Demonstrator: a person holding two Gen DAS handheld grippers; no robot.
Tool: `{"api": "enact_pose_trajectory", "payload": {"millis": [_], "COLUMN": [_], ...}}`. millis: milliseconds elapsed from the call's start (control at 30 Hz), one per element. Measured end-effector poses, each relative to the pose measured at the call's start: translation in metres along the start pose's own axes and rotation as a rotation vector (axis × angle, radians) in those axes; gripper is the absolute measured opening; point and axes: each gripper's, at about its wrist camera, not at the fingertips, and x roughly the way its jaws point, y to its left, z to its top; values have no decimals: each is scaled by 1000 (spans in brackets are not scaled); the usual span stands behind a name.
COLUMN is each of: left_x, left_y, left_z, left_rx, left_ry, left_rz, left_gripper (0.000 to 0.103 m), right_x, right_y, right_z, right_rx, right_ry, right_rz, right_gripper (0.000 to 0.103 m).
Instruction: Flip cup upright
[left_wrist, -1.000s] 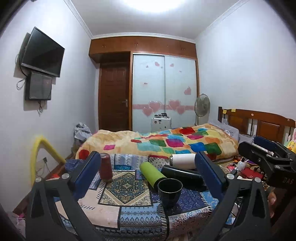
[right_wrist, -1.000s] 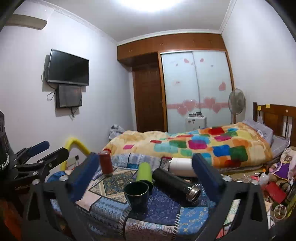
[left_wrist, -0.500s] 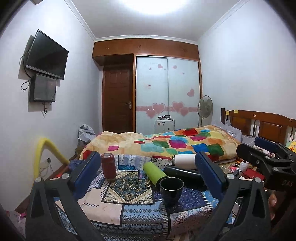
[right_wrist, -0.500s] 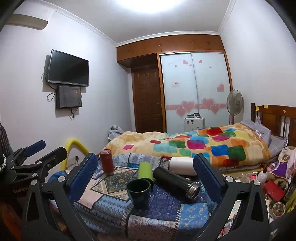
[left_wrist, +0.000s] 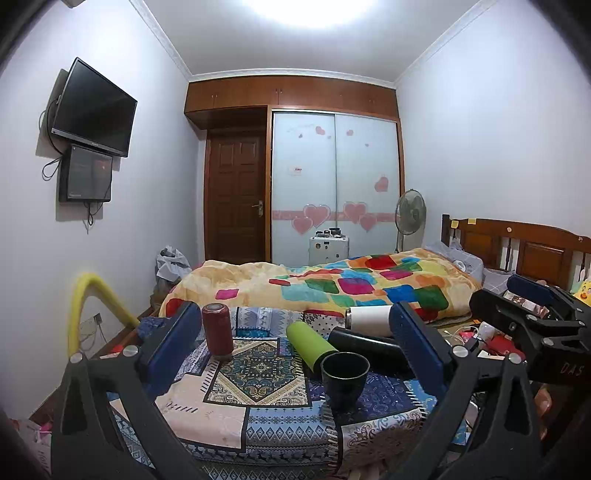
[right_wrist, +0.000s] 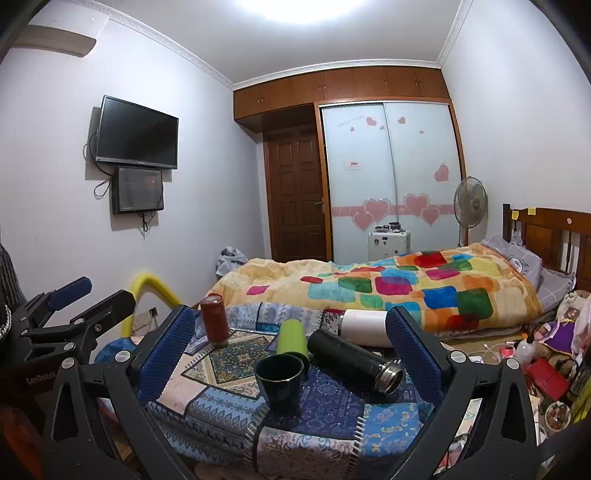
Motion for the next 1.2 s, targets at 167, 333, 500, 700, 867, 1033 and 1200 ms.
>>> {"api": "enact_pose_trajectory", "payload": {"millis": [167, 333, 500, 700, 867, 1033, 1200], "left_x": [2, 2, 3, 5, 6, 6, 6], "left_y": [0, 0, 1, 0, 0, 1, 0], "left_z": [-1, -1, -2, -3, -3, -3, -2], "left_rx": [6, 5, 3, 2, 4, 3, 3], "left_ry": [-1, 0, 3, 5, 8, 4, 1], "left_rz": [-3, -5, -12, -15, -17, -21, -24], "left_gripper": [103, 103, 103, 103, 103, 103, 103], "right_x": [0, 0, 1, 2, 1, 1, 1], "right_y": [-2, -2, -3, -5, -5, -2, -1], "right_z": [0, 0, 1, 2, 2, 3, 4], "right_rx": [2, 0, 3, -2, -3, -6, -7], "right_ry": [1, 0, 0, -4, -5, -8, -12], "right_rz": [-3, -3, -5, -7, -10, -13, -19], "right_gripper": [103, 103, 103, 103, 103, 103, 103]}}
